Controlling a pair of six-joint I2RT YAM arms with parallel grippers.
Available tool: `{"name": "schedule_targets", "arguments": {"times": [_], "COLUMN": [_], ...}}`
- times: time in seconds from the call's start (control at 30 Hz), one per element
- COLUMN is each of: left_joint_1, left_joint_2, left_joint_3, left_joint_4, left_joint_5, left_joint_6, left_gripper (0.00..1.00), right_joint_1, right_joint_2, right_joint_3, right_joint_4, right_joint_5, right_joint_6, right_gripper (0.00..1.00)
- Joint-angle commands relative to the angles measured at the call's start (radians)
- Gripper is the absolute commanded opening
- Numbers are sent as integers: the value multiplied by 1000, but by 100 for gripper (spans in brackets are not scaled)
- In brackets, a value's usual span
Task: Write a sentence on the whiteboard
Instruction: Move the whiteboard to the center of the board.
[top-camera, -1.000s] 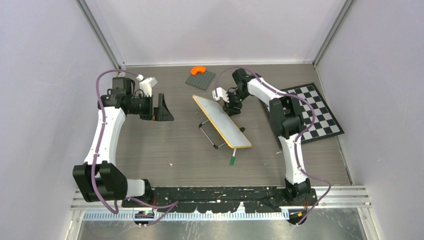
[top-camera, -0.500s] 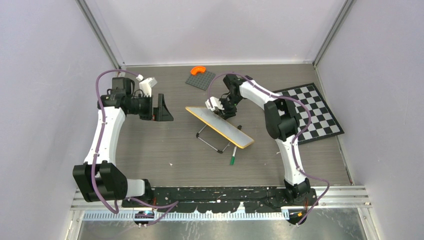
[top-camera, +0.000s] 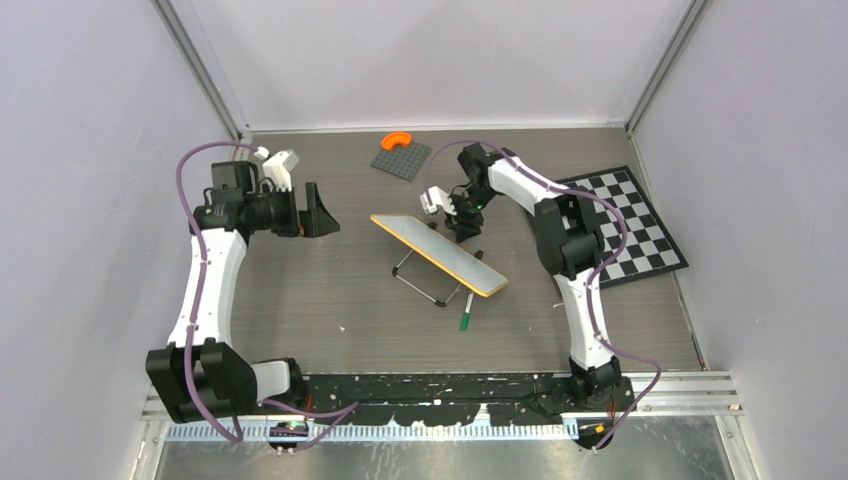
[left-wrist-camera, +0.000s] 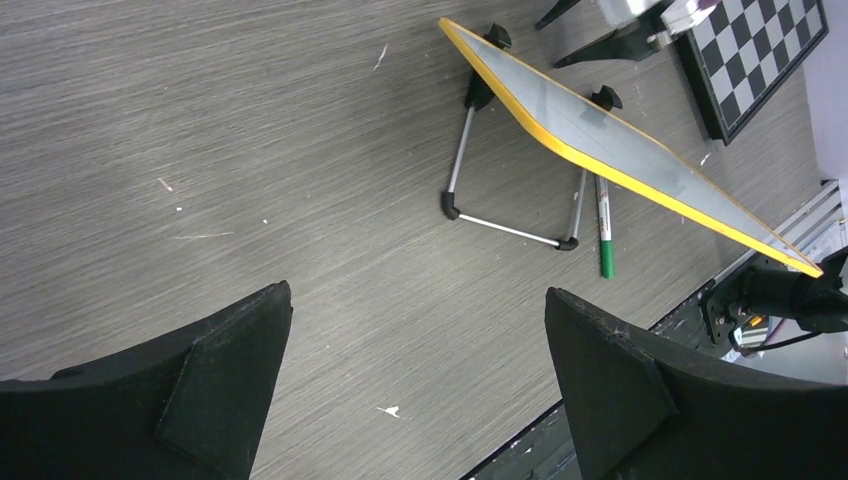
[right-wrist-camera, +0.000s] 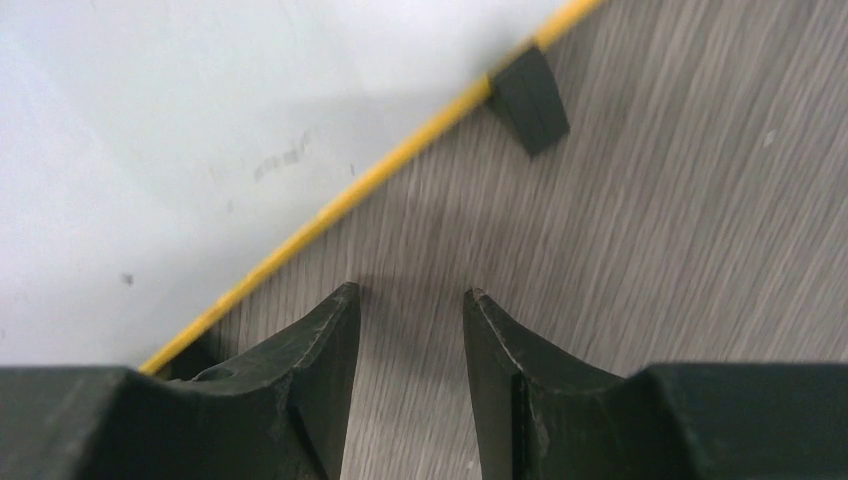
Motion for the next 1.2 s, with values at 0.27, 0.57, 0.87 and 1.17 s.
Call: {"name": "schedule_targets", "arguments": {"times": [0.27, 0.57, 0.87, 1.17], "left_joint_1": [6, 47, 50, 51], "left_joint_2": [-9, 12, 9, 13], "left_joint_3": [58, 89, 89, 102], "left_joint_4": [3, -37, -62, -57], "left_joint_5": [-21, 17, 43, 67], "left_joint_6": [30, 11, 18, 4], "left_gripper": [100, 100, 100, 100], "right_joint_1": [26, 135, 162, 71], "right_joint_2": [-162, -269, -336, -317], "right_joint_3": [-272, -398, -417, -293], "right_joint_4": [-37, -42, -19, 46], "right_joint_5": [120, 85, 23, 32], "right_joint_6": [-23, 72, 222, 146], "right_gripper": [42, 43, 45, 46]}}
